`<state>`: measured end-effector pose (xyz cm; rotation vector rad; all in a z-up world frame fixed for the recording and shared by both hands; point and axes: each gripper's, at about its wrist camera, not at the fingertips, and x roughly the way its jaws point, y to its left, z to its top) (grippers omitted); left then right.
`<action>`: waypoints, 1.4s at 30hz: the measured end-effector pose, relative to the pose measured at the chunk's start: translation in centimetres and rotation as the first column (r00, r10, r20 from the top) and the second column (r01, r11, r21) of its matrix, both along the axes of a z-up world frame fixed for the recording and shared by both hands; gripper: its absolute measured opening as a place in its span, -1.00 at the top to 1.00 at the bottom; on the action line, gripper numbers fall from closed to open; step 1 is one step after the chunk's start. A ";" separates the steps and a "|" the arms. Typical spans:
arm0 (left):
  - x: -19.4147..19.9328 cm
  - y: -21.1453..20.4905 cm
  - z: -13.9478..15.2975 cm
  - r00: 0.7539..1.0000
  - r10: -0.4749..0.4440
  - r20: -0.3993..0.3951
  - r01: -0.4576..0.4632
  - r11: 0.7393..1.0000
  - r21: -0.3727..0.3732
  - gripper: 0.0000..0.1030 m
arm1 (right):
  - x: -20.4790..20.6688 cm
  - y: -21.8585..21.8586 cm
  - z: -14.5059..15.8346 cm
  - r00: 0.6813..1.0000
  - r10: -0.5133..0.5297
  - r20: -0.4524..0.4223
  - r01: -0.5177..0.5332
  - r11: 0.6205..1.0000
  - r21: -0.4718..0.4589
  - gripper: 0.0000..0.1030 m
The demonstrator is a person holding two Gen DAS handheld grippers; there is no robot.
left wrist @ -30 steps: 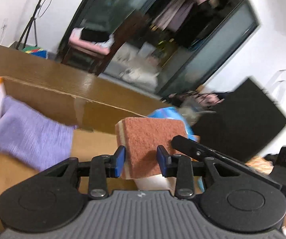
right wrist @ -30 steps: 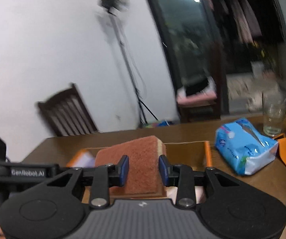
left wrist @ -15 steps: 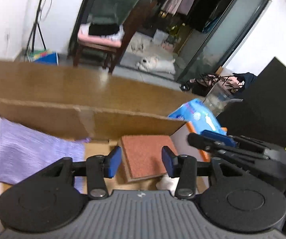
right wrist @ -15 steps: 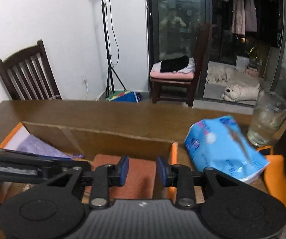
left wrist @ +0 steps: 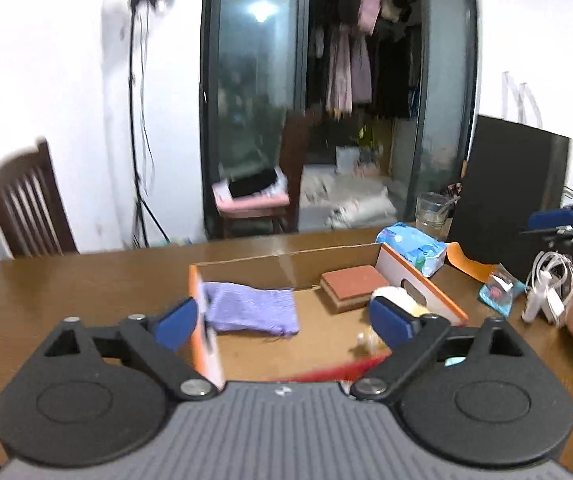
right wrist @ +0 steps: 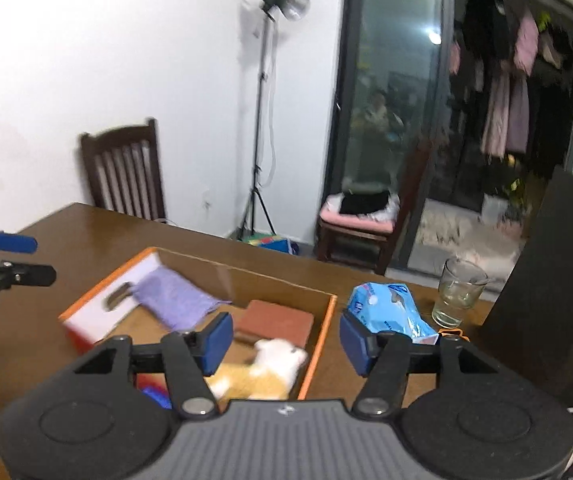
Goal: Organize soft objects
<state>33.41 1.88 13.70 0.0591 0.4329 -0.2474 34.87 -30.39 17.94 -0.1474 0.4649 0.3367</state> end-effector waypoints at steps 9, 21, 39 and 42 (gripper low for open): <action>-15.7 0.1 -6.5 0.991 0.049 0.127 -0.051 0.999 0.013 -0.94 | -14.6 1.3 -5.2 0.992 0.086 0.095 -0.089 0.996 0.028 -0.31; -25.2 -0.1 -12.7 0.998 0.038 0.044 -0.034 0.997 -0.074 -1.00 | -26.8 -0.7 -13.0 1.000 -0.007 0.017 0.003 0.973 0.231 -0.35; -16.7 -11.8 -14.4 0.981 -0.194 0.002 0.194 0.979 -0.069 -0.96 | -20.4 -3.2 -14.3 0.995 -0.101 0.016 0.092 0.954 0.287 -0.08; -13.9 -14.8 -15.6 0.970 -0.242 -0.034 0.241 0.969 -0.049 -0.73 | -17.2 -3.1 -14.3 0.996 -0.092 -0.003 0.089 0.955 0.284 -0.07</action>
